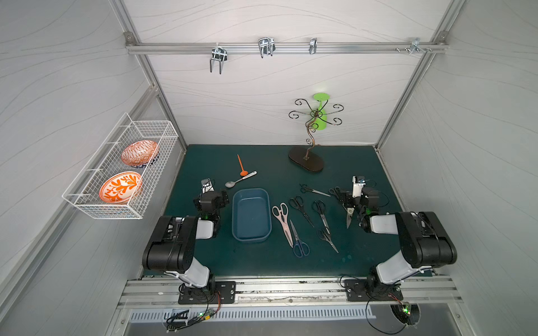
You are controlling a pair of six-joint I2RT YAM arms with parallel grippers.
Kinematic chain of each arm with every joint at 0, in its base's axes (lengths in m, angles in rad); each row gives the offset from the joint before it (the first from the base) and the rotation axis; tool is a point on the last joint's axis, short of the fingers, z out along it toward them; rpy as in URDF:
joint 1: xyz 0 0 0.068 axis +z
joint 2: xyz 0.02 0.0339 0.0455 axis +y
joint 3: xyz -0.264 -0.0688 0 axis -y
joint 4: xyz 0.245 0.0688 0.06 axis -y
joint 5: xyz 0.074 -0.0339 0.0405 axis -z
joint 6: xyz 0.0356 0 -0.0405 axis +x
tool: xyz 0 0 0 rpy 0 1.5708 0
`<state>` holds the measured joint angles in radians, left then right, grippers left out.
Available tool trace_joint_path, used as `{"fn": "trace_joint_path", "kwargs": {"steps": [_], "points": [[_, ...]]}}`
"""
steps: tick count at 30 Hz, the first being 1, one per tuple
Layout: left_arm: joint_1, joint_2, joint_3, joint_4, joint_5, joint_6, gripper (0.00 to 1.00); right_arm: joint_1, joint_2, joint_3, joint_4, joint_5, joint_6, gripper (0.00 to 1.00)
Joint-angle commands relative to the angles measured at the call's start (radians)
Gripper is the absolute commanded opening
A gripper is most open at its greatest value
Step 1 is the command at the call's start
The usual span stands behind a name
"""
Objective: Put the scissors into the storage box
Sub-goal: Pick up the scissors from the center of the board.
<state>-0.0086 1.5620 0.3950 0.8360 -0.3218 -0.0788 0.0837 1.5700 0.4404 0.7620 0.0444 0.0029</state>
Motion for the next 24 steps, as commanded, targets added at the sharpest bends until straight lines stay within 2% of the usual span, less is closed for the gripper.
{"fn": "trace_joint_path", "kwargs": {"steps": [1, 17, 21, 23, 24], "points": [[0.004, -0.01, 0.009, 0.029, 0.012, 0.0, 1.0, 0.001, -0.003, 0.008, 0.015, -0.006, 0.001, 0.99], [0.006, -0.01, 0.015, 0.02, 0.02, -0.003, 1.0, -0.006, 0.0, 0.014, 0.007, -0.03, 0.001, 0.99], [0.003, -0.024, 0.006, 0.041, 0.004, 0.003, 1.0, 0.007, -0.01, 0.006, 0.016, 0.013, -0.003, 0.99], [-0.002, -0.095, 0.038, -0.091, 0.002, 0.005, 1.0, 0.04, -0.037, 0.025, -0.025, 0.061, -0.027, 0.99], [-0.002, -0.126, 0.054, -0.14, 0.003, 0.004, 1.0, 0.062, -0.07, 0.063, -0.124, 0.092, -0.041, 0.99]]}}
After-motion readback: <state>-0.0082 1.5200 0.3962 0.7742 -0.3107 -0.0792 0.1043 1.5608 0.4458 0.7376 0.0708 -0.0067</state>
